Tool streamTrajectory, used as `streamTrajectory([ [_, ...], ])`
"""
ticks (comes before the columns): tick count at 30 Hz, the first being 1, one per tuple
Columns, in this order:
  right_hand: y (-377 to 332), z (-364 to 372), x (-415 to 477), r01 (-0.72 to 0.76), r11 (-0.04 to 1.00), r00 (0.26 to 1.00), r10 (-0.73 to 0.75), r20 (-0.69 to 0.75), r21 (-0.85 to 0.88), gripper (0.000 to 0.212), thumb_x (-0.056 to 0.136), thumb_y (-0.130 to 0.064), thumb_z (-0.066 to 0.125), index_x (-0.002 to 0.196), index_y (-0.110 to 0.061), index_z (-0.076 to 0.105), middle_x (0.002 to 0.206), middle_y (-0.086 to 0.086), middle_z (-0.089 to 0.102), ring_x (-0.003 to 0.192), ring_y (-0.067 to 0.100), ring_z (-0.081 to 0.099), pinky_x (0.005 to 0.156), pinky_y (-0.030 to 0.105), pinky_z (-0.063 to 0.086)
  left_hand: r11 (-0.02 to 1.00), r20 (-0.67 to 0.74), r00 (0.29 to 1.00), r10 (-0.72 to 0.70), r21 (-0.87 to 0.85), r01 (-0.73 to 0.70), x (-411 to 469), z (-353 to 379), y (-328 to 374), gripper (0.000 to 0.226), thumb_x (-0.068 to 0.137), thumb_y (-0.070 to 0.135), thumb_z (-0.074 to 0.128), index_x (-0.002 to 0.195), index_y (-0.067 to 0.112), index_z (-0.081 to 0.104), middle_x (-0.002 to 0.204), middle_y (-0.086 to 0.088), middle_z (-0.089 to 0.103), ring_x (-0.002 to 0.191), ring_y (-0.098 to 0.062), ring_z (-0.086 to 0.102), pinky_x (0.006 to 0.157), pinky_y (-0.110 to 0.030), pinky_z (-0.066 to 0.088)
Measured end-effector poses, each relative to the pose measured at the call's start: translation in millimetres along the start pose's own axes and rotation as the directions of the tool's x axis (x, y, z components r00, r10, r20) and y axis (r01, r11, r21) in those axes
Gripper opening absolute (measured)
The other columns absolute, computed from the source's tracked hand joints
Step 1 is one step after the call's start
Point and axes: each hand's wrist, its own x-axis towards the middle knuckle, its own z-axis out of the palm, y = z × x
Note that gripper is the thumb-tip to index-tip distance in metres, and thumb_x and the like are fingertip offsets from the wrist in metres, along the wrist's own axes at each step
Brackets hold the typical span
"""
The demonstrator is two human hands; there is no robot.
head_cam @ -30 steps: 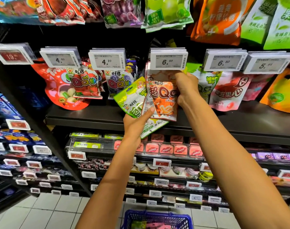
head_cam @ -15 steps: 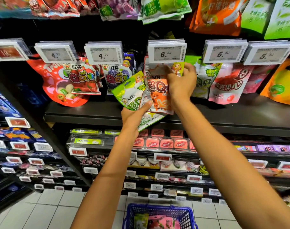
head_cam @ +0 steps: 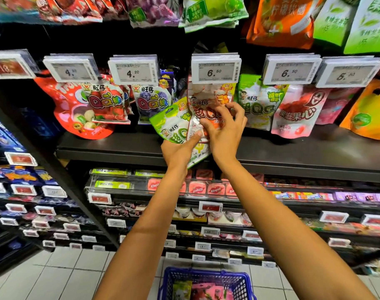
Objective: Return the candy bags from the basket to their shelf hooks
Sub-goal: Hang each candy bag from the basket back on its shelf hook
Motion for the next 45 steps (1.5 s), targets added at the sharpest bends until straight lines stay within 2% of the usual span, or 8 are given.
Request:
streamTrajectory([
  [7, 5, 14, 10, -0.014, 0.999, 1.0, 0.014, 0.006, -0.044, 0.04, 0.074, -0.039, 0.08, 0.102, -0.012, 0.069, 0.126, 0.008, 0.047, 0.107, 0.015, 0.035, 0.088, 0.013, 0.027, 0.978, -0.111, 0.994, -0.022, 0.203, 0.044, -3, -31, -17, 0.029, 0.075, 0.015, 0.083, 0.1, 0.013, 0.07, 0.101, -0.005, 0.075, 0.093, -0.02, 0.072, 0.088, -0.044, 0.057],
  [13, 1, 3, 3, -0.012, 0.994, 1.0, 0.013, 0.003, -0.113, 0.042, 0.076, -0.048, 0.076, 0.111, -0.026, 0.066, 0.132, 0.0, 0.047, 0.113, 0.021, 0.043, 0.082, 0.042, 0.05, 0.969, -0.112, 0.993, 0.046, 0.248, -0.017, -26, -51, -17, 0.023, 0.075, 0.016, 0.083, 0.091, 0.022, 0.069, 0.092, 0.005, 0.074, 0.082, -0.008, 0.072, 0.074, -0.029, 0.059],
  [19, 6, -26, 2, 0.036, 0.99, 0.994, -0.022, 0.105, -0.135, 0.045, 0.077, -0.055, 0.071, 0.117, -0.035, 0.066, 0.132, -0.007, 0.051, 0.116, 0.021, 0.046, 0.089, 0.038, 0.045, 0.981, -0.297, 0.942, 0.16, 0.151, -0.119, -65, -43, -8, 0.038, 0.074, 0.017, 0.084, 0.105, 0.009, 0.064, 0.091, 0.009, 0.069, 0.075, 0.008, 0.067, 0.067, -0.018, 0.06],
  [24, 12, -55, 10, 0.014, 0.999, 0.986, -0.019, 0.167, 0.031, 0.023, 0.093, -0.043, 0.06, 0.101, -0.028, 0.076, 0.114, -0.006, 0.062, 0.113, 0.019, 0.047, 0.097, 0.034, 0.039, 0.942, 0.023, 0.968, 0.252, 0.223, -0.25, -81, -9, 7, 0.027, 0.073, 0.012, 0.084, 0.086, 0.026, 0.065, 0.078, 0.022, 0.067, 0.066, 0.014, 0.065, 0.056, -0.005, 0.049],
  [29, 17, -94, 23, -0.374, 0.777, 0.9, 0.172, 0.401, 0.507, 0.026, 0.098, -0.034, 0.056, 0.084, -0.022, 0.074, 0.08, -0.008, 0.074, 0.079, 0.007, 0.068, 0.072, 0.022, 0.054, 0.931, 0.299, 0.938, 0.178, 0.257, -0.258, -77, 34, 12, 0.03, 0.075, 0.009, 0.082, 0.102, 0.013, 0.07, 0.093, 0.002, 0.073, 0.075, 0.005, 0.069, 0.07, -0.014, 0.055],
  [35, 25, -124, 45, -0.447, 0.673, 0.889, 0.263, 0.374, 0.589, 0.006, 0.086, -0.014, 0.072, 0.089, -0.01, 0.07, 0.091, 0.013, 0.071, 0.084, 0.021, 0.066, 0.082, 0.04, 0.056, 0.942, 0.485, 0.869, 0.098, 0.238, -0.239, -70, 83, 13, 0.031, 0.076, 0.009, 0.082, 0.103, 0.017, 0.069, 0.099, -0.001, 0.074, 0.084, -0.008, 0.072, 0.076, -0.027, 0.059],
  [41, 30, -137, 74, -0.54, 0.586, 0.834, 0.47, 0.289, 0.604, 0.017, 0.079, -0.011, 0.077, 0.067, -0.013, 0.065, 0.059, 0.001, 0.069, 0.053, 0.015, 0.065, 0.052, 0.026, 0.053, 0.942, 0.547, 0.833, 0.085, 0.228, -0.245, -66, 118, 19, 0.024, 0.077, 0.011, 0.081, 0.094, 0.024, 0.069, 0.088, 0.009, 0.074, 0.077, -0.004, 0.072, 0.067, -0.022, 0.058],
  [45, 34, -135, 85, -0.575, 0.59, 0.807, 0.523, 0.274, 0.567, 0.012, 0.077, -0.008, 0.074, 0.067, -0.009, 0.066, 0.056, 0.004, 0.067, 0.051, 0.02, 0.064, 0.051, 0.03, 0.053, 0.946, 0.542, 0.836, 0.085, 0.218, -0.238, -64, 126, 19, 0.033, 0.078, 0.009, 0.08, 0.109, 0.011, 0.069, 0.097, -0.001, 0.075, 0.082, -0.01, 0.072, 0.072, -0.024, 0.057],
])
